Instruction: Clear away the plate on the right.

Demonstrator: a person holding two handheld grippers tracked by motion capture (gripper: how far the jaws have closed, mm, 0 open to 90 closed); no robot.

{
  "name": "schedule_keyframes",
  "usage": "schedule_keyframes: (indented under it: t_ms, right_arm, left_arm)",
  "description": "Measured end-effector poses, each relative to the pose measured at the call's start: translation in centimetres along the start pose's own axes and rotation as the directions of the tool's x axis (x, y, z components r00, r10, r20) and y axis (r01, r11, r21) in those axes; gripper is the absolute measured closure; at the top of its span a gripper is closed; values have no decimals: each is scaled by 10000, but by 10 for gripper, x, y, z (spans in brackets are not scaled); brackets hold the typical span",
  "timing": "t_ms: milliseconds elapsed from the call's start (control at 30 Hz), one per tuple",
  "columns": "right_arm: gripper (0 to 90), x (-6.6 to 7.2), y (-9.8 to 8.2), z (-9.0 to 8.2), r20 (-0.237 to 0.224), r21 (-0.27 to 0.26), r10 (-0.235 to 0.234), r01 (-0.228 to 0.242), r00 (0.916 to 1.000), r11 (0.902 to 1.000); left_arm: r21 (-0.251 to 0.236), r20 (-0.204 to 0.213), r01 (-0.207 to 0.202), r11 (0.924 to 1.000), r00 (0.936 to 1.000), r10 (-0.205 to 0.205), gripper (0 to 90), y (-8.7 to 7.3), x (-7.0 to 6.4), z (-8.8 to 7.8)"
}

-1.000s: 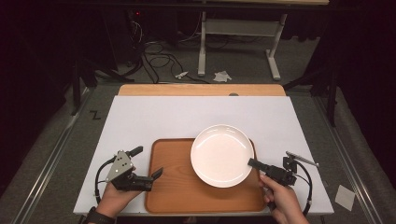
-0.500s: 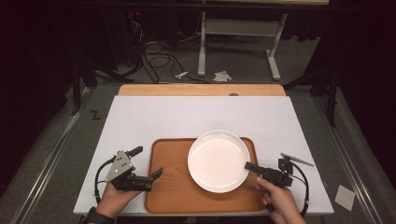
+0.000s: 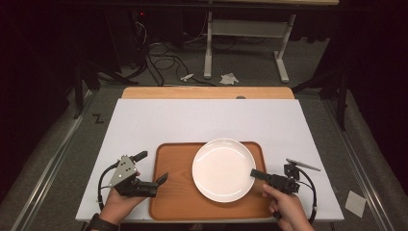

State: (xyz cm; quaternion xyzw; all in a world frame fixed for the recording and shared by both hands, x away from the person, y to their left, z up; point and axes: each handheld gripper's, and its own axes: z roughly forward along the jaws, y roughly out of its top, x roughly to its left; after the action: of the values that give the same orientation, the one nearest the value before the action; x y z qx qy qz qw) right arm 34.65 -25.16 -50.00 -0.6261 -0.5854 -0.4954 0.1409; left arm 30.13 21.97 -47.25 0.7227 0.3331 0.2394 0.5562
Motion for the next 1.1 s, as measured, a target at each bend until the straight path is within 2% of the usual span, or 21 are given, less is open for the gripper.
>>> schedule_keyframes:
  t_ms: [267,600,1100]
  right_arm:
    - [893,0,-1,2,168,208,4,-7,9999,9998]
    - [895,-1,-1,3,398,209,-67,59,9992,9998]
    - [874,-4,0,5,783,343,112,-139,9969,9993]
  left_arm:
    - [18,16,-14,10000,10000,14,0,0,0,0]
    - [13,27,-48,10000,10000,48,0,0,0,0]
    - [61,72,-178,9998,9998,178,0,0,-1,0]
